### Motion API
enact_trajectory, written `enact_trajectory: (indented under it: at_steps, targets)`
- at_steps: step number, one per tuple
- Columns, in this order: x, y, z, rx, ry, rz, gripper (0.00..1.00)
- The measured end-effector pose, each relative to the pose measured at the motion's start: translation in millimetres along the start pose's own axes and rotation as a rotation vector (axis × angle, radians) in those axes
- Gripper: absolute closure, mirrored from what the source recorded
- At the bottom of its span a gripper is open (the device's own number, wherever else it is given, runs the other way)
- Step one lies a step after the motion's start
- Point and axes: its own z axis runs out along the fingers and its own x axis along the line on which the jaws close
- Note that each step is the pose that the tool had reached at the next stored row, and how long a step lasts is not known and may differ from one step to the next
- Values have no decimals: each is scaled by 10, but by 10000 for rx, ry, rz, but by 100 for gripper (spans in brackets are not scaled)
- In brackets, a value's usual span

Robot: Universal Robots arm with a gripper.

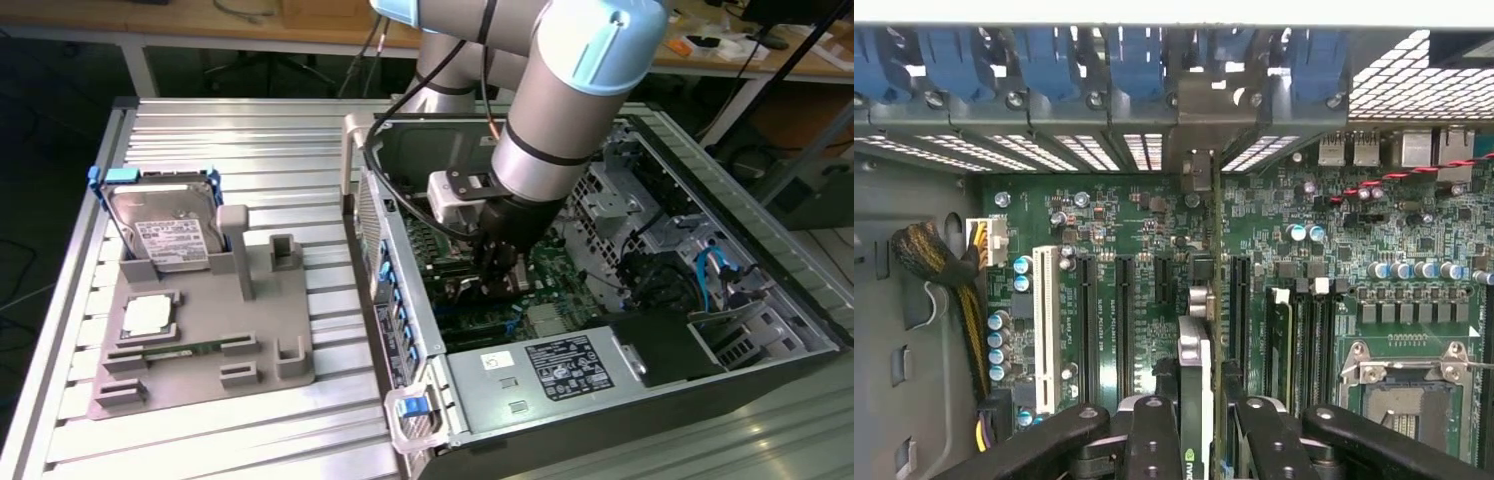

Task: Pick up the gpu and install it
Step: 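Insert the gpu into the slot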

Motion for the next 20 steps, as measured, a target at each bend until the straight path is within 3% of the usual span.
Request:
enact_trajectory:
  at_steps: [20]
  targets:
    - [0,0,13,2,-1,7,73]
